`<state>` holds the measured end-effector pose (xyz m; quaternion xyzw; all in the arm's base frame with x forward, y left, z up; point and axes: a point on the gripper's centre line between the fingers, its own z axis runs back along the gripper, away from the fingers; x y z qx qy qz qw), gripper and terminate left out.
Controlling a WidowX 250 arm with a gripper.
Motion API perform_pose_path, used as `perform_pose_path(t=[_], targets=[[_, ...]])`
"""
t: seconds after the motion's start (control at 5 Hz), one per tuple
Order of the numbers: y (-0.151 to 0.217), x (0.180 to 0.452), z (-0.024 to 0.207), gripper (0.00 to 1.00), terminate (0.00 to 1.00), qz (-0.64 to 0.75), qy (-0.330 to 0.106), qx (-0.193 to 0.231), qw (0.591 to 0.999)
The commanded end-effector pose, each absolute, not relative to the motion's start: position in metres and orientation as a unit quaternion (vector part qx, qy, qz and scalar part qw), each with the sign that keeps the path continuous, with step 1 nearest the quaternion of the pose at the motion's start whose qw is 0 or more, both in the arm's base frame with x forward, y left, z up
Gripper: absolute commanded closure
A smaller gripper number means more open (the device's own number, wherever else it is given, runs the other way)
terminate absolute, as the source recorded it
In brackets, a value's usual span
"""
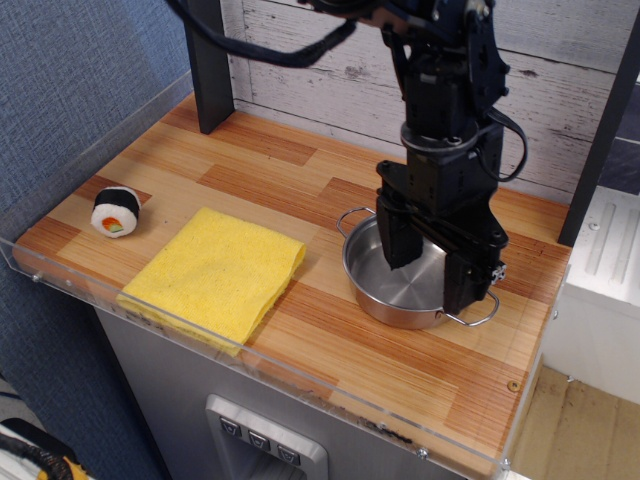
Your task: Put the pot on the cloth.
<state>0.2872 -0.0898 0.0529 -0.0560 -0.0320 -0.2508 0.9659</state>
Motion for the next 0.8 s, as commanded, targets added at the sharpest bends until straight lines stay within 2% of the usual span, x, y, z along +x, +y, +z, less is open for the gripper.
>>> perform_pose_path(t=[0.0, 0.4, 0.6], targets=[[-0.080, 0.287, 0.051, 0.00, 0.00, -0.272, -0.033, -0.063, 0.960], [-0.056, 0.279, 0.054, 0.00, 0.00, -0.324, -0.003, -0.019, 0.946], [-0.053, 0.276, 0.046, 0.00, 0.00, -0.316, 0.002, -0.031, 0.948]])
